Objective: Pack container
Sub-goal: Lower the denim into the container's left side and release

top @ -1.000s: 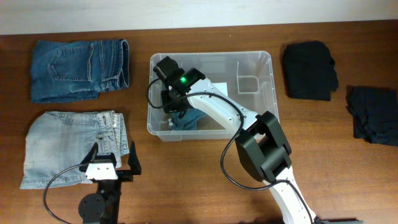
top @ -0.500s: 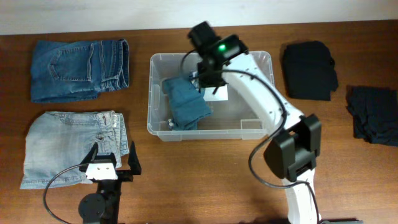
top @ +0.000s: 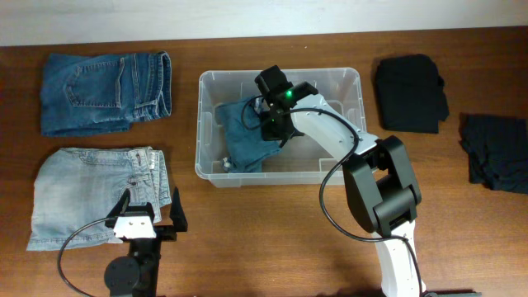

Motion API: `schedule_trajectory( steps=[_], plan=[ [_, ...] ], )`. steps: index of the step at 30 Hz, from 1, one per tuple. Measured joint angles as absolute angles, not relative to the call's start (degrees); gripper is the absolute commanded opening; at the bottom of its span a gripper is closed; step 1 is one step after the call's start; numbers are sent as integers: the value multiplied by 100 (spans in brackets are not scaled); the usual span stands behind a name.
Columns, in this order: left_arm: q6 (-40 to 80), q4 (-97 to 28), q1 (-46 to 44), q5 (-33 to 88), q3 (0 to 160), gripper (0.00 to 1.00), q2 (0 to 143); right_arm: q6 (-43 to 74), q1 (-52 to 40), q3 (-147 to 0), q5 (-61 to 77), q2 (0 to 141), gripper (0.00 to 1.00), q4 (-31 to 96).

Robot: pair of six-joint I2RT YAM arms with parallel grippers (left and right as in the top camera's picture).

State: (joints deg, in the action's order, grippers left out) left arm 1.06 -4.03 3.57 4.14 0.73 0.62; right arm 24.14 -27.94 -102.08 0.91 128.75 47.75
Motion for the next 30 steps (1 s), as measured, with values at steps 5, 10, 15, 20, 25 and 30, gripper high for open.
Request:
schedule_trajectory(
  steps=[5,10,15,20,25,30],
  plan=[
    [106,-403,357,414,73,99,62,2558,-2891,-10204,508,12875,4,4665],
    [106,-403,357,416,73,99,62,2808,-3111,-10204,716,12875,4,4665],
    [106,-403,357,414,73,99,62,2886,-3194,-10204,810,12875,4,4722],
    [106,-403,357,416,73,99,62,2904,-3168,-10241,482,12875,5,5238],
    [106,-403,357,416,73,99,62,2849,-3072,-10853,-95,12866,6,6125],
    [106,-403,357,414,73,99,62,2650,-3105,-11601,-215,12766,5,6276]
  ],
)
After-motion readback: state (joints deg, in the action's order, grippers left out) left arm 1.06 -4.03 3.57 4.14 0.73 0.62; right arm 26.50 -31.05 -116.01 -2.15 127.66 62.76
